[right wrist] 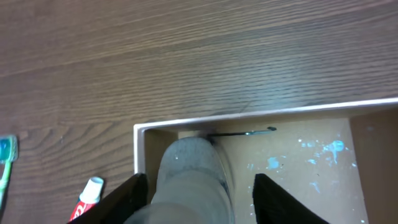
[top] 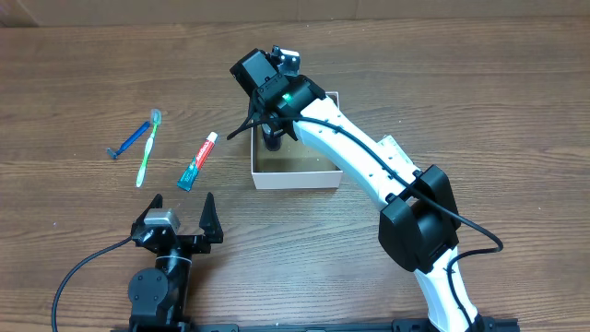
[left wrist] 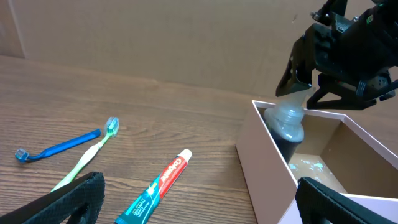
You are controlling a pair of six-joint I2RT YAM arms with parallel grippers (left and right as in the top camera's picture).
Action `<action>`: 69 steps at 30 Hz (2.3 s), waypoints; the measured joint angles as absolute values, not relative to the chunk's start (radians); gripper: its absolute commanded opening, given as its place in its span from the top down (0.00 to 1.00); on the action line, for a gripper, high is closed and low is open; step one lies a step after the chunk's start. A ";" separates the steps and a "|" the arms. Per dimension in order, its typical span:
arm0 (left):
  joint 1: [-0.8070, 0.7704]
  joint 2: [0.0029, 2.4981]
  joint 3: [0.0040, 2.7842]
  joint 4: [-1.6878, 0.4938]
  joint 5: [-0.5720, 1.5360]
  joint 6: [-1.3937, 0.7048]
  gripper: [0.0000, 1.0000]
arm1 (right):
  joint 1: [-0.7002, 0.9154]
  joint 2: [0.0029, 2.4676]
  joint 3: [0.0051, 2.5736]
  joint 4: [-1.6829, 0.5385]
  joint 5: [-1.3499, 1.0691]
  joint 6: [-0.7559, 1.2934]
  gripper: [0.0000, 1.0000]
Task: Pack container
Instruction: 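Lower the soap bottle into the box's left corner and release, then move the right gripper to the Dettol soap bar and grasp it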
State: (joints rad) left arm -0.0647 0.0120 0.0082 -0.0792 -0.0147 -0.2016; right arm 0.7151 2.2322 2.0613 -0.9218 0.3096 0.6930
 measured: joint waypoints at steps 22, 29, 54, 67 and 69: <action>-0.065 0.012 0.008 -0.079 -0.015 -0.202 0.00 | 0.667 2.207 2.560 -1.375 0.206 0.534 0.37; -0.065 0.012 0.008 -0.079 -0.015 -0.202 0.00 | 0.435 2.098 2.661 -1.687 0.205 0.534 0.37; -0.065 0.012 0.008 -0.079 -0.015 -0.202 0.00 | 0.205 2.093 1.801 -1.343 0.007 0.668 0.38; -0.065 0.012 0.008 -0.079 -0.015 -0.202 0.00 | 0.204 2.094 1.582 -1.140 -0.007 0.867 0.20; -0.065 0.012 0.008 -0.079 -0.015 -0.202 0.00 | 0.202 2.093 1.568 -1.125 0.005 0.872 0.14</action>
